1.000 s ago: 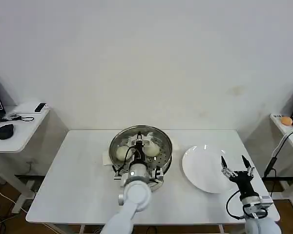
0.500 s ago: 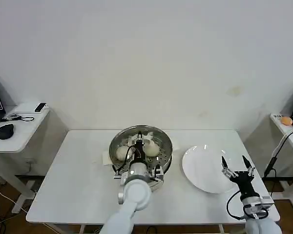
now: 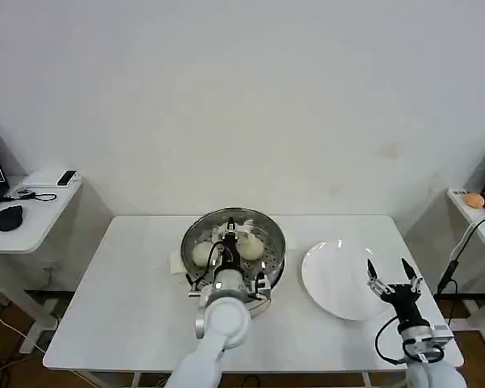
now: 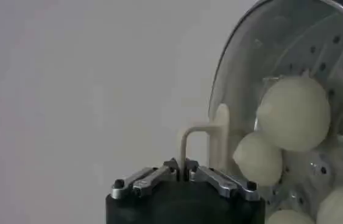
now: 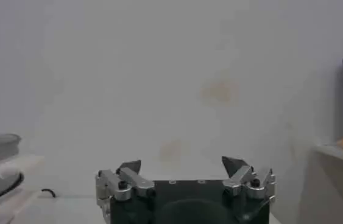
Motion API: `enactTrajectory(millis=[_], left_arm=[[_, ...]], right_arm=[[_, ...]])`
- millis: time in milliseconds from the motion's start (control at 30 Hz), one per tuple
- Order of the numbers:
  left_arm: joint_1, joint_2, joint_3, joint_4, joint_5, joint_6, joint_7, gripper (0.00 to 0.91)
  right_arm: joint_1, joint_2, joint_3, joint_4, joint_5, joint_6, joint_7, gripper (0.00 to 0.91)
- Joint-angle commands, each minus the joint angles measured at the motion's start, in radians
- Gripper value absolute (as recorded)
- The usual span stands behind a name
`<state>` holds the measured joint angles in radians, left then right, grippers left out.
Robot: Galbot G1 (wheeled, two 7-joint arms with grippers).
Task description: Take steamed baozi put them in steamer then cover it.
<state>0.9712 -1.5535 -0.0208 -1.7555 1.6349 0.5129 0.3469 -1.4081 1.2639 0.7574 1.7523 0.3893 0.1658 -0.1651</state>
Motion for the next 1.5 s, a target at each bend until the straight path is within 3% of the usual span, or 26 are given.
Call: enactTrajectory(millis=[33,233,267,300,333,1500], left_arm=[[0.001,0.001,-0.001,0.007,-0.005,-0.001,-0.003,0.0],[-0.002,0.007,-0.008,0.014,-0.024,-0.012,-0.027,0.0],[-0.002,0.007,-0.009,0.015,-0.024,-0.013,-0.03,0.04],[-0.002,0.008,-0.009,0.016,-0.025,-0.012,-0.036,0.403],[-0.001,0.009,-0.009,0.016,-0.025,-0.012,-0.046,0.907],[0.09,0.049,-0.03,-0.186,-0.125,-0.029,0.09,0.907]], right_arm=[[0.002,0.002,-0.001,-0.001,0.0,-0.001,0.0,0.907],[0.003,0.006,0.0,-0.001,0.001,0.0,0.0,0.907],[0.004,0.008,0.001,0.001,0.003,-0.001,0.001,0.907],[0.004,0.01,0.001,0.003,0.004,-0.002,0.001,0.907],[0.004,0.01,0.001,0.004,0.004,-0.002,0.001,0.907],[0.007,0.009,0.0,-0.006,0.001,-0.001,-0.003,0.907]])
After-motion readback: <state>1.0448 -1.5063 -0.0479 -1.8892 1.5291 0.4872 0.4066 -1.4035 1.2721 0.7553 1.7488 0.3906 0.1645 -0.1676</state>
